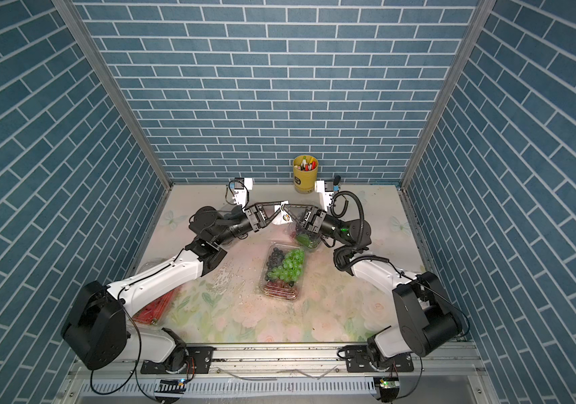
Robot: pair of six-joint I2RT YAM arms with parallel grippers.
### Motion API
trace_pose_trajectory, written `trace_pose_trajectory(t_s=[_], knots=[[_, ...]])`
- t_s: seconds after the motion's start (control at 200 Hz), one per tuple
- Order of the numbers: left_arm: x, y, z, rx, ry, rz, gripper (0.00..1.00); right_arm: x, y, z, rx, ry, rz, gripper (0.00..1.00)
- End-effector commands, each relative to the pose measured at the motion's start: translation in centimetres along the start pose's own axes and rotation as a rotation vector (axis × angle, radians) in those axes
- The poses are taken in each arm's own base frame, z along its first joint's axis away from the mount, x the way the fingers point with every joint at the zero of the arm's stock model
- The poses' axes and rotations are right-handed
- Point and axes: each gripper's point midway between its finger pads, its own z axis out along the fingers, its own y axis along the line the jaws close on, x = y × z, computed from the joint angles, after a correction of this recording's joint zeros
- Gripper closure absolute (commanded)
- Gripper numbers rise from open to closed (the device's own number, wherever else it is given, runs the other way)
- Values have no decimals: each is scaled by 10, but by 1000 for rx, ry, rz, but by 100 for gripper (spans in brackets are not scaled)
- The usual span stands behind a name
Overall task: Label fruit boxes
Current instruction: Adjust the label sticker.
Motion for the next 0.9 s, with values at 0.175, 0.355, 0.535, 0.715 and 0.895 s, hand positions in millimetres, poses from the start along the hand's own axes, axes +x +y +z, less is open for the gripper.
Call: trace_pose_trajectory(t_s=[0.175, 0.355, 0.535, 0.715, 0.895], knots=[[-6, -12, 5, 45, -6, 37, 100, 6, 15, 12, -56, 49, -4, 100], [-4, -7, 5, 26, 2, 39, 100, 7, 24, 11, -69, 55, -23, 100], [-7, -3, -5, -31, 7, 68, 93, 3, 21, 4, -48, 40, -33, 100], [-13, 4, -35, -159, 1, 124, 67, -4, 10, -13, 34, 0, -66, 100], [-16, -7, -59, -277, 16, 201, 59, 2, 0, -21, 142, 14, -112, 100]])
